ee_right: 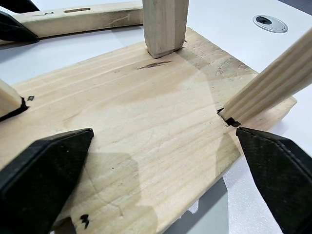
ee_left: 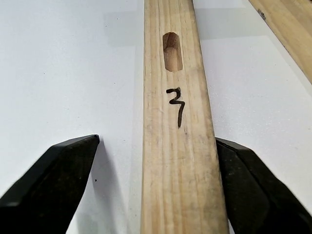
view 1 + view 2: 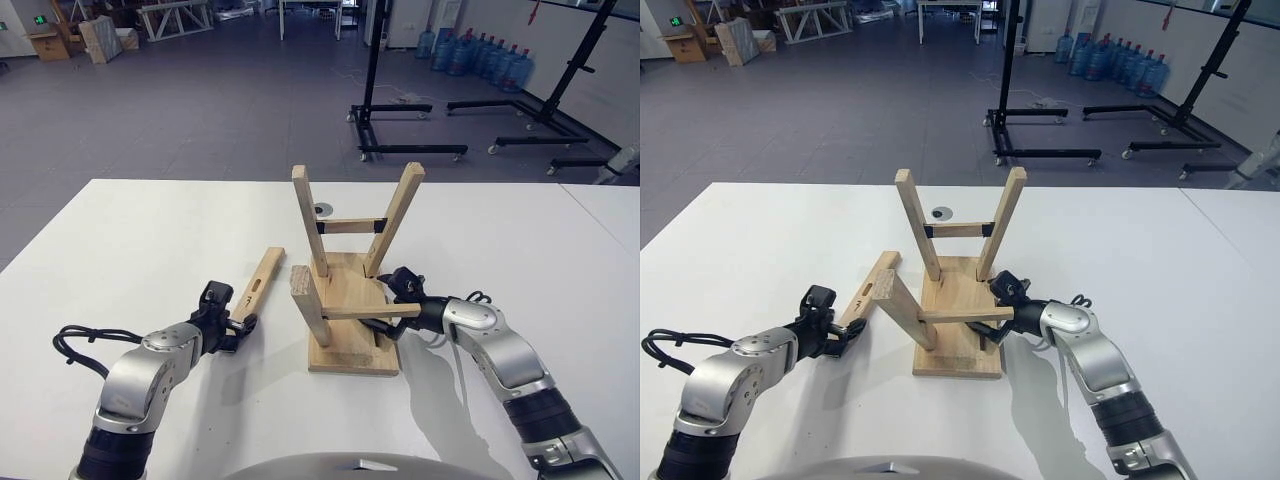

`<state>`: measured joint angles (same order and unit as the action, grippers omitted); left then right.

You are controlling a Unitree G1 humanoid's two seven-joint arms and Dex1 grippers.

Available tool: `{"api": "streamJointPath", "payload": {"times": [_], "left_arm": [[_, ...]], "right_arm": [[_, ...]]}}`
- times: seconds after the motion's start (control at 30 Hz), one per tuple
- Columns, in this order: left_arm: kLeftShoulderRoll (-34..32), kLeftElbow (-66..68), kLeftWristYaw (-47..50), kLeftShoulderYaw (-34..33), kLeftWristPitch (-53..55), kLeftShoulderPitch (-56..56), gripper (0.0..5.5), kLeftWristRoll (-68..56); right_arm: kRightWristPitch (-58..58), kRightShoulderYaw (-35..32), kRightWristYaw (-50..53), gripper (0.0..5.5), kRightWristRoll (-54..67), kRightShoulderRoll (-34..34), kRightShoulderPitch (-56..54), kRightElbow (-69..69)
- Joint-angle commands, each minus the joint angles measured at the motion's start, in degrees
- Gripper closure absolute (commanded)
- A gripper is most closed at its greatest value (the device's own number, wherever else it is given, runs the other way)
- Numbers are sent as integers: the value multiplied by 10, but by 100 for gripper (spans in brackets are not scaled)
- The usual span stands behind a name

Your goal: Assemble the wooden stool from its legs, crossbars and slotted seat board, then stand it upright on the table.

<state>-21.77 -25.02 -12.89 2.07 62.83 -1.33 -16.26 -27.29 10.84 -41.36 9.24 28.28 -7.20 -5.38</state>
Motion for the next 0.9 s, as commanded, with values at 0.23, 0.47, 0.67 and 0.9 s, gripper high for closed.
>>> {"api": "streamJointPath", "payload": {"times": [0.23, 0.47, 0.67, 0.9], "left_arm": [[12, 17, 21, 21, 10, -20, 282, 27], [-27, 9, 11, -2, -6, 25, 344, 47], [-91, 13, -28, -107, -60, 122, 344, 32], [-128, 19, -191, -327, -152, 255, 344, -217]], "right_arm": [[-16, 7, 3, 10, -4, 2, 12, 2], [-12, -13, 4, 10, 3, 9, 3, 15], [-7, -54, 0, 10, 23, 18, -9, 33], [-86, -291, -72, 10, 258, 63, -46, 23]]}}
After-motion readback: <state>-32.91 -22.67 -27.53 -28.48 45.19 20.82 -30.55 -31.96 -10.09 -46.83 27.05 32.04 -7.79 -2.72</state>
